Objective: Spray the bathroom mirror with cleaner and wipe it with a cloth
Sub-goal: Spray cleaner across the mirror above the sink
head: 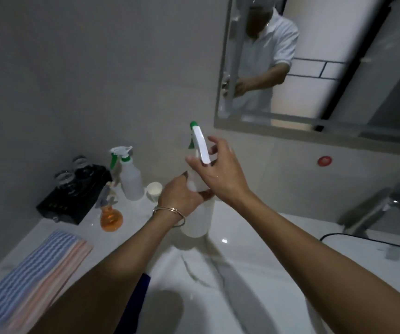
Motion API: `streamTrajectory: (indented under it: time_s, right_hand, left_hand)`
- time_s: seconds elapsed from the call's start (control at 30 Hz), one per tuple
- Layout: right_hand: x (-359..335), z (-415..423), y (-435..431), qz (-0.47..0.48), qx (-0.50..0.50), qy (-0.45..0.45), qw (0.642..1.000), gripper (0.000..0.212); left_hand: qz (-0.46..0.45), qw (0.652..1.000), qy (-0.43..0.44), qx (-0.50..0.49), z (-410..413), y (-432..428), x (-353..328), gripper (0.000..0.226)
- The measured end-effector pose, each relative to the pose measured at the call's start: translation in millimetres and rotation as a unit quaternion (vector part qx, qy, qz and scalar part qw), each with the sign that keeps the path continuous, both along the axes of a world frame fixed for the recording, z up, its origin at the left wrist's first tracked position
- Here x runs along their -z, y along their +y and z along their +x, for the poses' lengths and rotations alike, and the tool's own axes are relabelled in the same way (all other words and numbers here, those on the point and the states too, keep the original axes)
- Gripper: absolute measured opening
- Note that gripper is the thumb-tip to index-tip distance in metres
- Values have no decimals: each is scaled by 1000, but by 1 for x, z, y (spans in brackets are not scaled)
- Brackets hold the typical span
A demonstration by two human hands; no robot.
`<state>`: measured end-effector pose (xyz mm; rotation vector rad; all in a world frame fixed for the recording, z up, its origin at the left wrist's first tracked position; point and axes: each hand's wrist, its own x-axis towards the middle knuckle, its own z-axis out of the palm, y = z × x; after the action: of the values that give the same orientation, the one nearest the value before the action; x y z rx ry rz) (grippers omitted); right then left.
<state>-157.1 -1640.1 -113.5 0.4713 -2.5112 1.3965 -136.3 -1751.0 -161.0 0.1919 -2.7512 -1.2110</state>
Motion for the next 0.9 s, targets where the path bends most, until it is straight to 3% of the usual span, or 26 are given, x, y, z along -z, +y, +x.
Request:
streamTrajectory:
  time_s: [0.17,0.3,0.37,0.5,0.53,0.67,0.73,0.9]
  right_hand:
    - [-52,0,57,-110,-48,35,992,39]
    - [-98,-7,94,-129,-49,95,986,23]
    - [-120,-8,104,-118,-32,129,984,27]
    - [-174,-14,115,-136,-15,143,980,8]
    - [-191,-15,118,-144,-12,154,977,12]
    - [-257,-17,132,-161,-3,227,960,9]
    - [-286,-17,137,-164,-2,256,953,6]
    - [-347,-14,140,-123,-2,312,942,5]
  left_hand:
    - [-123,987,65,77,-9,69,-74,60]
    - [-135,980,94,115,-11,104,-121,68]
    - [-142,974,116,132,-11,117,-142,70]
    - [-104,972,155,145,-12,128,-194,68]
    - [-110,970,148,156,-13,126,-211,68]
    - [-233,938,116,230,-12,110,-283,78]
    - [-280,926,148,206,-10,97,-318,81]
    - [-377,882,280,40,-7,71,-385,61]
